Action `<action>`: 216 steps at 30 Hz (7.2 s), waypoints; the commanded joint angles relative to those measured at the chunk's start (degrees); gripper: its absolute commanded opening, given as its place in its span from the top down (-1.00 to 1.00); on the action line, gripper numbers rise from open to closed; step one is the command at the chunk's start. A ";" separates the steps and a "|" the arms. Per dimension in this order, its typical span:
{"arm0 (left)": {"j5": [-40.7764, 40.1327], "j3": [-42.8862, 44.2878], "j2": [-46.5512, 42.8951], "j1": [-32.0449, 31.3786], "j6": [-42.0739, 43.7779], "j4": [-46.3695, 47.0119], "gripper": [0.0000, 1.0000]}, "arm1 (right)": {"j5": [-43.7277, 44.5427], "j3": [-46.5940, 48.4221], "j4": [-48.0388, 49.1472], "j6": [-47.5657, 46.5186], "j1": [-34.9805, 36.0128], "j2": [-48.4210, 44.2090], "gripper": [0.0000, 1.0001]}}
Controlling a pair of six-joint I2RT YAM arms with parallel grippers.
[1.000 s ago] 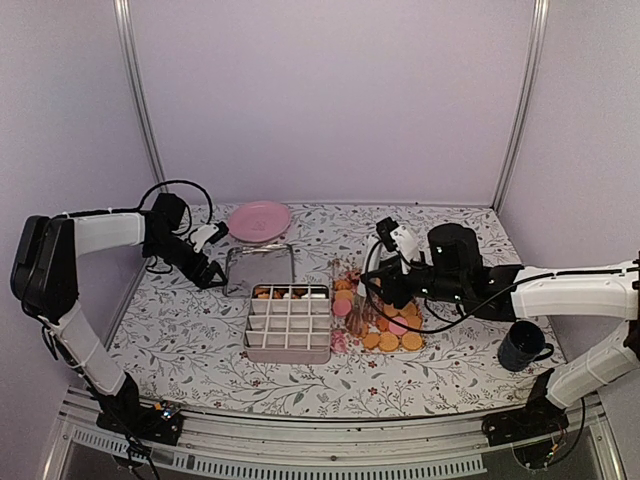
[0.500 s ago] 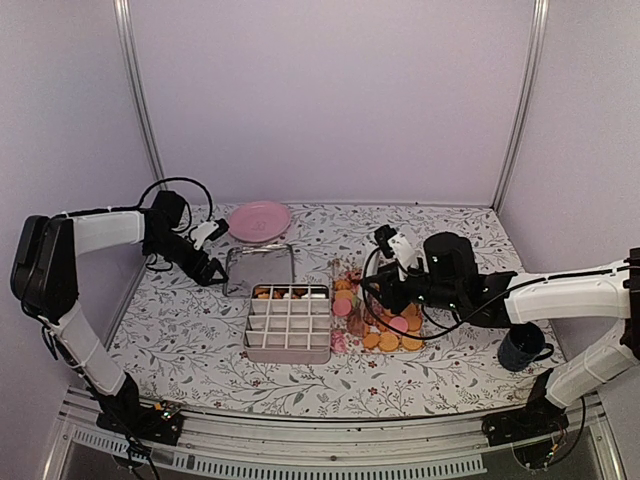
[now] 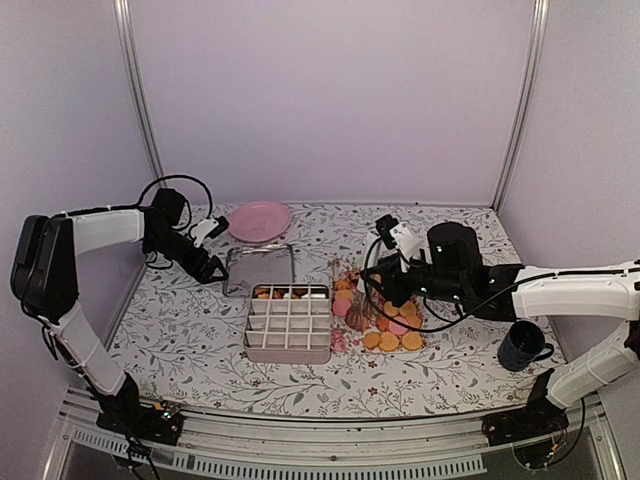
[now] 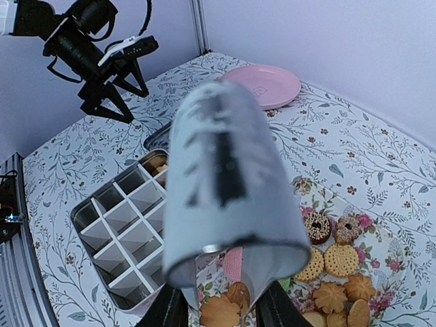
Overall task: Pack the cookies
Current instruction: Pick up the fake cookies from the plate, then place the fake cookies in the empty pocket of the box, then pick up the fake cookies from the plate.
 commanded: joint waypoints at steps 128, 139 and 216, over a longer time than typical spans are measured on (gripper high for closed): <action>-0.78 -1.30 -0.11 -0.26 0.28 1.40 -0.98 | 6.53 -1.72 7.02 -7.85 -17.28 1.76 0.48; -0.62 -1.23 -0.41 -0.20 -0.19 1.31 -0.98 | 5.06 -1.45 6.11 -8.60 -18.33 -0.80 0.68; -0.51 -1.58 -1.47 -0.23 0.05 1.20 -0.97 | 2.05 9.28 2.94 -12.89 -11.34 3.20 0.60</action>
